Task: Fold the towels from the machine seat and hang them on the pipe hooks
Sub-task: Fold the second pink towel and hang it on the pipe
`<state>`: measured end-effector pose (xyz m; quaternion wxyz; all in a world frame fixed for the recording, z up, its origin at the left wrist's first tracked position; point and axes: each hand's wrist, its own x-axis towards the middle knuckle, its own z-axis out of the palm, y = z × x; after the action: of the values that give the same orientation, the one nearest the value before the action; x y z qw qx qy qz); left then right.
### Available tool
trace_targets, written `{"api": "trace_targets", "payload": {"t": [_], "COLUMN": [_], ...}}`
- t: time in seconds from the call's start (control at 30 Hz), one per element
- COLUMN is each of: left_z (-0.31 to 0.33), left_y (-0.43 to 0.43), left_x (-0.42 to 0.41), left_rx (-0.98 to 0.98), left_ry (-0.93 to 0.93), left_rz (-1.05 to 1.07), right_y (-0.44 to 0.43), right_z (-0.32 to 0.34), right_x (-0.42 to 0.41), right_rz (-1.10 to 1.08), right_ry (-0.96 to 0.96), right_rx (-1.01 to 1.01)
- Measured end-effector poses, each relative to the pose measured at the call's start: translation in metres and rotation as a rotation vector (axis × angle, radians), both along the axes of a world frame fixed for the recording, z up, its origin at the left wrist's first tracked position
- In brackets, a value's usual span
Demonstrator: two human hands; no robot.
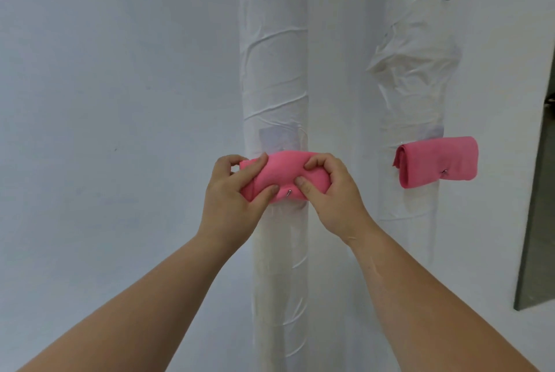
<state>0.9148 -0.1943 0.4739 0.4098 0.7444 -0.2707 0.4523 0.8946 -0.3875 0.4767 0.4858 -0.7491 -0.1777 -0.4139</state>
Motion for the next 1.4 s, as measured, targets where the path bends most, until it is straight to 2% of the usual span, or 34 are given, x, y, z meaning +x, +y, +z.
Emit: {"api": "trace_targets", "payload": {"t": [0.13, 0.3, 0.47, 0.57, 0.77, 0.93, 1.13, 1.4], "left_z": [0.006, 0.002, -0.007, -0.013, -0.017, -0.019, -0.020, -0.016], "left_y": [0.001, -0.005, -0.008, -0.010, -0.013, -0.014, -0.012, -0.008], "left_x": [0.003, 0.016, 0.031, 0.042, 0.069, 0.073, 0.061, 0.023], "left_rx": [0.226, 0.510, 0.478, 0.460, 0.393, 0.375, 0.414, 0.567], "left_ry": [-0.358, -0.546, -0.485, -0.478, -0.582, -0.605, -0.490, -0.189], "left_rz": [0.378, 0.452, 0.347, 0.314, 0.244, 0.196, 0.217, 0.357], "right_y": [0.007, 0.011, 0.003, 0.000, -0.003, -0.002, 0.001, 0.005], "right_z": [-0.003, -0.008, -0.006, -0.006, -0.014, -0.020, -0.021, -0.007], "right_x": [-0.002, 0.009, 0.023, 0.033, 0.049, 0.055, 0.042, 0.003], "right_rz": [-0.358, -0.397, -0.434, -0.383, -0.307, -0.255, -0.282, -0.515], "right_ry": [-0.088, -0.297, -0.289, -0.308, -0.403, -0.405, -0.277, 0.021], "right_rx": [-0.282, -0.411, -0.566, -0.567, -0.506, -0.455, -0.449, -0.652]}}
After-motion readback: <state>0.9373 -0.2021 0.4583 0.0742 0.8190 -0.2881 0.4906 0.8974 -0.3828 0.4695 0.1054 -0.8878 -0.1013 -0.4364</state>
